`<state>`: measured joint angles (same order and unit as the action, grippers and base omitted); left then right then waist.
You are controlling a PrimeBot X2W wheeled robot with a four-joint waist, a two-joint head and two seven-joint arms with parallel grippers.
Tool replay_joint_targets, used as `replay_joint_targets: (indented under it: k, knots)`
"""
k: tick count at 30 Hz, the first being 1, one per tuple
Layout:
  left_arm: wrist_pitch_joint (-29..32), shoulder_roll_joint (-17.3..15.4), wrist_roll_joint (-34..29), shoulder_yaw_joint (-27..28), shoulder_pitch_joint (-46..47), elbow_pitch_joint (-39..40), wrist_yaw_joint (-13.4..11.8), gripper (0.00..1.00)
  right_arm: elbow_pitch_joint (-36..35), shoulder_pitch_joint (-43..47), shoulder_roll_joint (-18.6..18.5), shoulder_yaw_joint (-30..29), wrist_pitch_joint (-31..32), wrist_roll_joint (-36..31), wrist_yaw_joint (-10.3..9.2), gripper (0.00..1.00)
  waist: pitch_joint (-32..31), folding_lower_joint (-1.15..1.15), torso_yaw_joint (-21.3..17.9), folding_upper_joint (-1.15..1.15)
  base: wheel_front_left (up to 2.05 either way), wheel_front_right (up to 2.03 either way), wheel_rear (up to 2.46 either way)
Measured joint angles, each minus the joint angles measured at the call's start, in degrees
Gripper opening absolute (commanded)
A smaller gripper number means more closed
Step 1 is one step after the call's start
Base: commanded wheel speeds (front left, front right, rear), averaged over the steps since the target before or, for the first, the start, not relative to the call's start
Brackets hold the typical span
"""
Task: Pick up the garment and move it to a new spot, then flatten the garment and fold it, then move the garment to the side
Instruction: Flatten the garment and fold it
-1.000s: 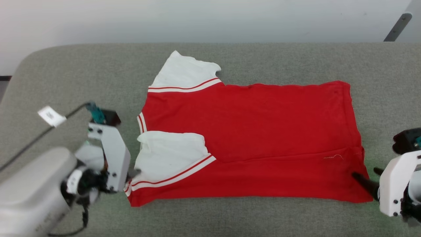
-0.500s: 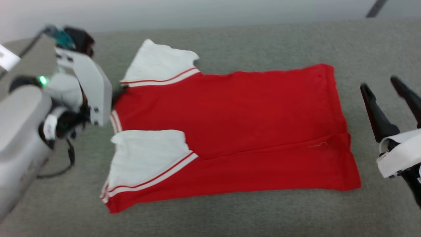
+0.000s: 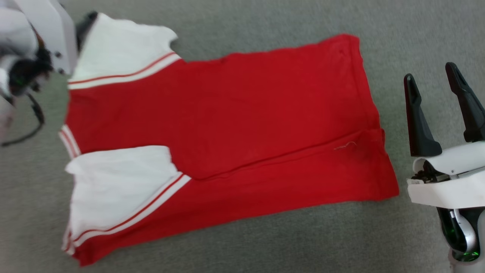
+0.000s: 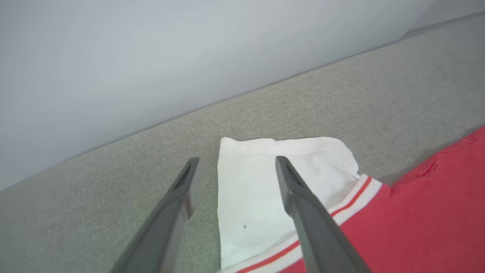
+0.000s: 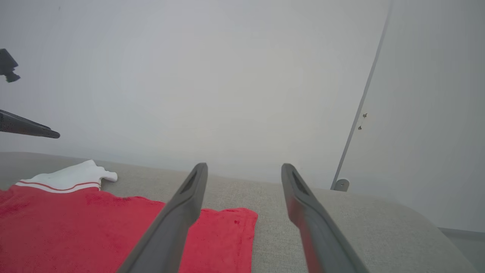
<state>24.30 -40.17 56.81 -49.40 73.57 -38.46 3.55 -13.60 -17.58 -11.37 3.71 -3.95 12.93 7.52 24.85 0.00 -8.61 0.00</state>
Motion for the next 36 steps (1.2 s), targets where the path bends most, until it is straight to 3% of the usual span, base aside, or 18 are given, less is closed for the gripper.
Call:
replay_joint_targets:
  k: [6,15,18,19,28,36]
  knots:
    - [2.31,0.49,-0.27,-0.55,3.83,-5.43,1.87,1.00,0.15,-0.02,2.00,0.01,-2.29,-0.64,0.00,1.00,4.54,0.00,-2.66,0.00,0.00,0.00,0.00]
    - [6.30,1.29,0.16,-1.60,7.43,-12.43,2.75,1.00,0.52,-0.05,3.74,-0.13,-3.31,-0.43,0.00,1.00,8.93,0.00,-5.79,0.00,0.00,0.00,0.00]
    - [8.28,1.54,-0.09,-2.15,8.88,-14.39,2.54,0.94,0.54,-0.25,3.88,-0.12,-2.79,-0.10,0.00,1.00,9.53,0.00,-6.49,0.00,0.00,0.00,0.00]
    - [8.27,1.61,-0.37,-2.21,9.27,-15.00,2.33,1.00,0.45,-0.32,3.89,-0.09,-2.58,0.12,0.00,1.00,9.67,0.00,-6.66,0.00,0.00,0.00,0.00]
    - [11.11,3.25,-2.86,-4.61,11.88,-19.76,0.11,1.00,-0.16,-0.26,4.11,-0.14,0.48,1.13,0.00,1.00,9.96,0.00,-7.17,0.00,0.00,0.00,0.00]
    - [15.69,4.59,-0.47,-3.90,13.22,-23.43,-1.01,1.00,-1.49,-0.27,3.32,0.29,3.89,2.40,0.00,1.00,10.29,0.00,-7.22,0.00,0.00,0.00,0.00]
